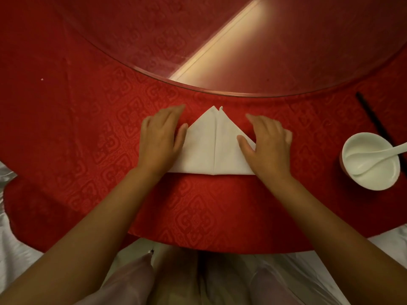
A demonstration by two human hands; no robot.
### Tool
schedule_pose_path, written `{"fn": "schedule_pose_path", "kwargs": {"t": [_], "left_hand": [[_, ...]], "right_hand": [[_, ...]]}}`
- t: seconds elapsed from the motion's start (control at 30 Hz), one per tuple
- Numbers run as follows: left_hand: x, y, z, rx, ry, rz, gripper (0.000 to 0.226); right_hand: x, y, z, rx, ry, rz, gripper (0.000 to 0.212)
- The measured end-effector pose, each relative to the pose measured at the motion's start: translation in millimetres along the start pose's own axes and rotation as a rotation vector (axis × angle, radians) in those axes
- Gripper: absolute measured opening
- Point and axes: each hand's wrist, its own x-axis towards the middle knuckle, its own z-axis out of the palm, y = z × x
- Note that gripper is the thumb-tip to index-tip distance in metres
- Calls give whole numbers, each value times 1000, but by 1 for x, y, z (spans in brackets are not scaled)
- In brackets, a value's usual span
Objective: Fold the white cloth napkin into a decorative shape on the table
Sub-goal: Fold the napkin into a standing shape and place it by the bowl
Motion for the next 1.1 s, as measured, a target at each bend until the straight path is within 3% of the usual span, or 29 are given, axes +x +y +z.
{"fn": "schedule_pose_path", "kwargs": {"t": [0.1, 0.23, 0.37, 0.7, 0.93, 1.1], "left_hand": [[-12, 19, -2, 62, 29, 110, 52], [-27, 36, 18, 153, -227, 179, 56], [-29, 25, 36, 168, -353, 195, 57], [-26, 21, 38, 224, -441, 187, 61], [-34, -15, 14, 259, -454, 338, 57], [-53, -59, -8, 291, -428, 217, 56]], "right_hand": [[-15, -10, 3, -163, 24, -181, 55], [-26, -22, 22, -277, -141, -226, 56], [-25, -21, 34, -279, -234, -190, 57], [-30, 2, 32, -307, -278, -189, 63], [-38, 18, 26, -298, -267, -131, 65], [-39, 21, 28, -293, -256, -131, 65]]}}
